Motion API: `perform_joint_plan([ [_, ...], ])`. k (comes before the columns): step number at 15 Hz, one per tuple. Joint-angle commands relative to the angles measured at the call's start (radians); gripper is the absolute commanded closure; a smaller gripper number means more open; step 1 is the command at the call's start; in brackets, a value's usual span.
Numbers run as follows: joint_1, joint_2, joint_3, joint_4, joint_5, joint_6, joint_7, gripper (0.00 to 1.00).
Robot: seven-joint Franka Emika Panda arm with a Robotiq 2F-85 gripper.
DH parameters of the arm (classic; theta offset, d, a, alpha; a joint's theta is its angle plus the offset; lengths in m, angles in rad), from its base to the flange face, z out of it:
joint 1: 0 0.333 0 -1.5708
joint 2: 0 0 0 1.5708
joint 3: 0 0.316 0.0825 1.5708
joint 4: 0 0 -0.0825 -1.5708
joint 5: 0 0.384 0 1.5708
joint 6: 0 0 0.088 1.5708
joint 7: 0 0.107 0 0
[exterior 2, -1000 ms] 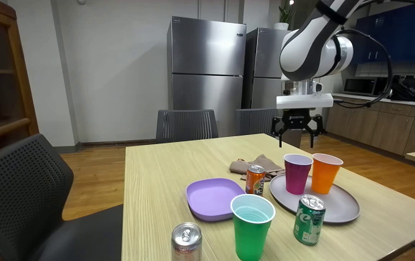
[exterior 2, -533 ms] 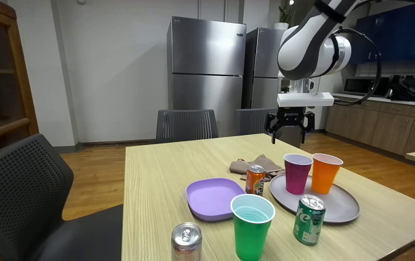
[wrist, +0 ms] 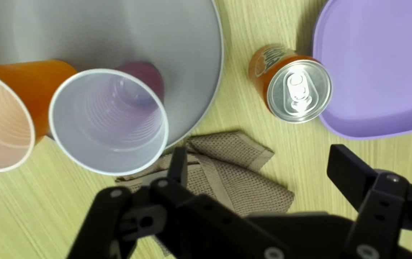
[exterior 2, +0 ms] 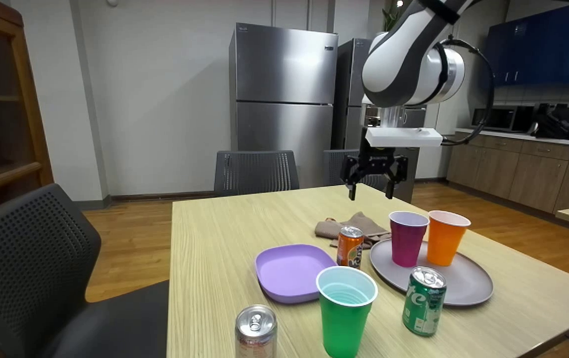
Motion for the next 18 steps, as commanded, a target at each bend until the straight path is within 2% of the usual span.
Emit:
perform_joint_plan([
  [1, 0.0, -0.011, 0.038, -0.027, 0.039, 0.023, -0.088, 0.0],
  [8, 0.018, 0.058, 0.054, -0.03, 0.019, 0.056, -0.1, 0.0],
  [18, 0.039, 0.187, 0.053, 0.041, 0.023, 0.097, -0.101, 0.0],
])
